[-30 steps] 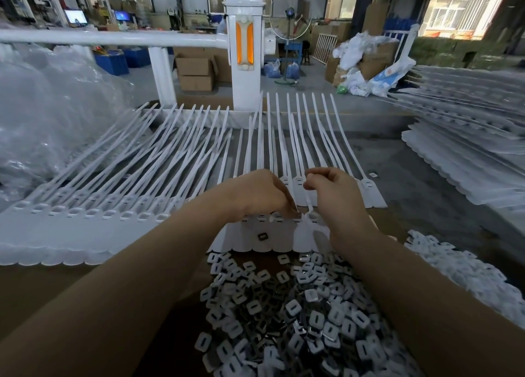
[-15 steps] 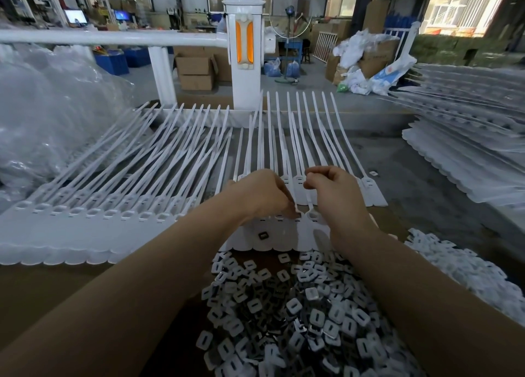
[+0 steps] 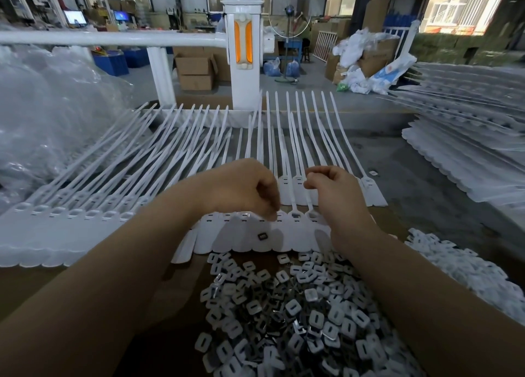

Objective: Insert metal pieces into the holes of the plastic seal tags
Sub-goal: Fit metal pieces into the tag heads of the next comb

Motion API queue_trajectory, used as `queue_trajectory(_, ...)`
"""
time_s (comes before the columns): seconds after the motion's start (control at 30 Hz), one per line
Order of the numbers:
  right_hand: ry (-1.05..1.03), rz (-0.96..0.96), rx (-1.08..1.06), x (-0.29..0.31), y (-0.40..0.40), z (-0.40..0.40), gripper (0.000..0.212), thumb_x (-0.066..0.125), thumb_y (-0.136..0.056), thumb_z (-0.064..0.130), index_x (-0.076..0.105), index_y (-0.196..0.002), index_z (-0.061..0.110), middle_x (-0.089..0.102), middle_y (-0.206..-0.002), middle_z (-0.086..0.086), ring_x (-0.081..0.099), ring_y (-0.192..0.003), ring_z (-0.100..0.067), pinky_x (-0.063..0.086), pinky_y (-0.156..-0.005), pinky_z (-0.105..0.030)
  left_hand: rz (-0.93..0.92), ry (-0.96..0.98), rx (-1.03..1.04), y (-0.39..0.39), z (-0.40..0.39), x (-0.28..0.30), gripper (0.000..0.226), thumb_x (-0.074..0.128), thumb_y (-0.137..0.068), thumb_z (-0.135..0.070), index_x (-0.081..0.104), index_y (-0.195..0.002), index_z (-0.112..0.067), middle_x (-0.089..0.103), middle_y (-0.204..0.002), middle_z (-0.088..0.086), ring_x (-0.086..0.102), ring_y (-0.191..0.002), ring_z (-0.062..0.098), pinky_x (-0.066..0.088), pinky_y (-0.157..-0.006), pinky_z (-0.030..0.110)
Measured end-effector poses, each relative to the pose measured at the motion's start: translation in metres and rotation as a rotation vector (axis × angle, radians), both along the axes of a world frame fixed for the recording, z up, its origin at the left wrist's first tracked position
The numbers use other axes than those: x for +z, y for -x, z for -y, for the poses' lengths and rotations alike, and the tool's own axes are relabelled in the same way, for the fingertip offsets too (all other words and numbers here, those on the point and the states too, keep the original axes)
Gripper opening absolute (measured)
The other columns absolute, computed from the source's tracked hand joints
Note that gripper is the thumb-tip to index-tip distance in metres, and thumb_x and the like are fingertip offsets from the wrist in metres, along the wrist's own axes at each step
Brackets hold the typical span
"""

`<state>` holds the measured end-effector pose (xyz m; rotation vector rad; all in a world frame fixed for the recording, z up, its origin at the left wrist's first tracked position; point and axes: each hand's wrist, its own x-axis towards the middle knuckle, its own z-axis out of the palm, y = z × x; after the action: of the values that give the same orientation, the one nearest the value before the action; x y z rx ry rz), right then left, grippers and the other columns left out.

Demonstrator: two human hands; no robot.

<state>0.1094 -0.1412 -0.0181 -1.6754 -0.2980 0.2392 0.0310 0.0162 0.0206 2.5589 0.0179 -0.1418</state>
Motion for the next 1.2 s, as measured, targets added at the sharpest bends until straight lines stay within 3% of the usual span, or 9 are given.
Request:
queue_trajectory(0.1, -0.003, -0.005, 0.001, 0.000, 0.000, 0.000, 0.014, 0.052, -0.095, 0.016, 0.060, -0.095, 0.027, 0.063, -0.089, 0.004, 0.054, -0.070, -0.003, 0.037, -0.036, -0.008, -0.203, -0.121, -0.020, 0.006, -0.003, 0.007, 0.020, 0.084, -0.070, -0.042, 0.074, -0.078, -0.027, 0.071, -0.070, -0.013, 0.063, -0.060, -0.003, 0.045, -0.056, 0.013)
queue_trajectory(0.17, -0.004, -0.010, -0.001, -0.001, 0.000, 0.000, 0.014, 0.052, -0.095, 0.015, 0.061, -0.096, 0.025, 0.063, -0.088, 0.003, 0.053, -0.069, -0.003, 0.036, -0.035, -0.007, -0.231, -0.182, -0.009, 0.007, -0.001, 0.005, 0.024, 0.084, -0.069, -0.045, 0.075, -0.078, -0.024, 0.072, -0.069, -0.009, 0.061, -0.056, -0.004, 0.042, -0.048, 0.008)
queue_trajectory(0.47, 0.053, 0.074, 0.003, -0.005, 0.000, -0.001, 0.016, 0.052, -0.094, 0.015, 0.061, -0.095, 0.027, 0.063, -0.082, 0.005, 0.051, -0.059, -0.003, 0.042, -0.043, -0.014, -0.231, -0.223, -0.057, 0.008, 0.013, 0.002, 0.014, 0.076, -0.082, -0.028, 0.074, -0.088, -0.015, 0.073, -0.080, -0.003, 0.065, -0.066, 0.002, 0.048, -0.056, 0.010)
queue_trajectory(0.53, 0.075, 0.115, 0.016, -0.005, 0.001, -0.001, 0.012, 0.055, -0.093, 0.017, 0.062, -0.094, 0.027, 0.063, -0.080, 0.006, 0.054, -0.057, -0.001, 0.042, -0.042, -0.014, -0.148, -0.118, -0.017, 0.009, 0.014, 0.004, 0.008, 0.074, -0.083, -0.023, 0.071, -0.085, -0.017, 0.072, -0.073, -0.006, 0.065, -0.062, -0.001, 0.049, -0.055, 0.012)
queue_trajectory(0.63, 0.115, 0.205, 0.062, -0.005, 0.004, -0.002, 0.009, 0.060, -0.092, 0.028, 0.066, -0.085, 0.027, 0.064, -0.071, 0.010, 0.056, -0.057, 0.006, 0.043, -0.053, -0.020, 0.176, -0.006, 0.156, 0.007, 0.011, 0.003, 0.009, 0.075, -0.082, -0.016, 0.068, -0.078, -0.020, 0.068, -0.064, -0.011, 0.063, -0.058, -0.007, 0.045, -0.050, 0.007)
queue_trajectory(0.83, 0.136, 0.207, 0.141, -0.004, 0.009, -0.004, 0.013, 0.065, -0.088, 0.036, 0.070, -0.083, 0.025, 0.068, -0.077, 0.008, 0.064, -0.081, -0.012, 0.054, -0.085, -0.043, 0.438, -0.001, 0.193, 0.005, 0.010, -0.010, 0.012, 0.076, -0.078, -0.005, 0.069, -0.074, -0.015, 0.066, -0.067, -0.012, 0.064, -0.062, -0.001, 0.052, -0.056, 0.015)
queue_trajectory(0.97, 0.114, 0.194, 0.149, -0.003, 0.008, -0.004, 0.011, 0.068, -0.087, 0.033, 0.069, -0.077, 0.027, 0.066, -0.071, 0.009, 0.064, -0.077, -0.010, 0.055, -0.082, -0.038, 0.555, -0.075, 0.141, 0.003, 0.011, -0.014, 0.011, 0.077, -0.075, -0.004, 0.071, -0.075, -0.013, 0.068, -0.072, -0.010, 0.065, -0.065, 0.004, 0.056, -0.063, 0.027)
queue_trajectory(1.07, 0.101, 0.185, 0.162, -0.004, 0.006, -0.004, 0.010, 0.067, -0.087, 0.028, 0.068, -0.077, 0.026, 0.066, -0.069, 0.011, 0.063, -0.071, -0.001, 0.051, -0.069, -0.025, 0.634, -0.135, 0.086, 0.003, 0.010, -0.016, 0.011, 0.077, -0.075, -0.003, 0.071, -0.076, -0.012, 0.068, -0.073, -0.007, 0.063, -0.066, 0.005, 0.056, -0.064, 0.032)
queue_trajectory(1.2, 0.053, 0.188, 0.177, -0.004, 0.005, -0.005, 0.009, 0.064, -0.091, 0.021, 0.068, -0.083, 0.022, 0.065, -0.073, 0.007, 0.058, -0.062, 0.003, 0.048, -0.061, -0.019, 0.573, 0.013, 0.112, 0.001, 0.010, -0.017, 0.015, 0.080, -0.075, -0.004, 0.070, -0.074, -0.014, 0.068, -0.068, -0.008, 0.064, -0.059, -0.001, 0.052, -0.055, 0.017)
